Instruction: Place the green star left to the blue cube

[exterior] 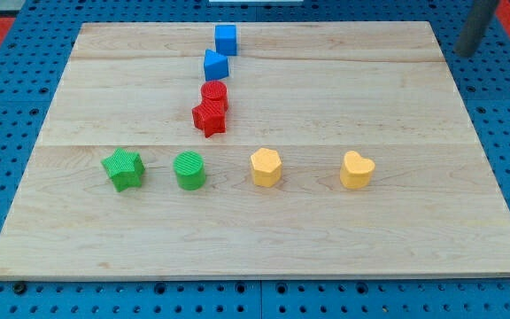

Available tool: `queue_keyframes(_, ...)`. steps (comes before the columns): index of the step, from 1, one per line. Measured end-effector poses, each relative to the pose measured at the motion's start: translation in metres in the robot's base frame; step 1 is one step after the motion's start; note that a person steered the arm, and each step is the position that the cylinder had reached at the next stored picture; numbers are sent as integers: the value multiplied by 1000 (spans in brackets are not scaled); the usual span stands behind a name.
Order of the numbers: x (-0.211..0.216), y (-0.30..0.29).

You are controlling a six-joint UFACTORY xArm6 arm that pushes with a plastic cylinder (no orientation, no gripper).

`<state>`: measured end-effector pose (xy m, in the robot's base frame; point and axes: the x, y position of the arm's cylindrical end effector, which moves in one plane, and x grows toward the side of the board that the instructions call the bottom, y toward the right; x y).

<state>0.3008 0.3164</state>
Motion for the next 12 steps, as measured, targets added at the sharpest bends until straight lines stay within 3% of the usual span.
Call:
queue_keyframes(2, 126, -78)
queue_keyframes(4, 174, -81)
queue_keyframes(5, 229, -112)
queue_keyframes(6, 248, -106)
queue_keyframes(8, 264, -247)
queue_keyframes(9, 264, -359)
queue_keyframes(11, 228, -443)
queue_keyframes(12, 212, -512)
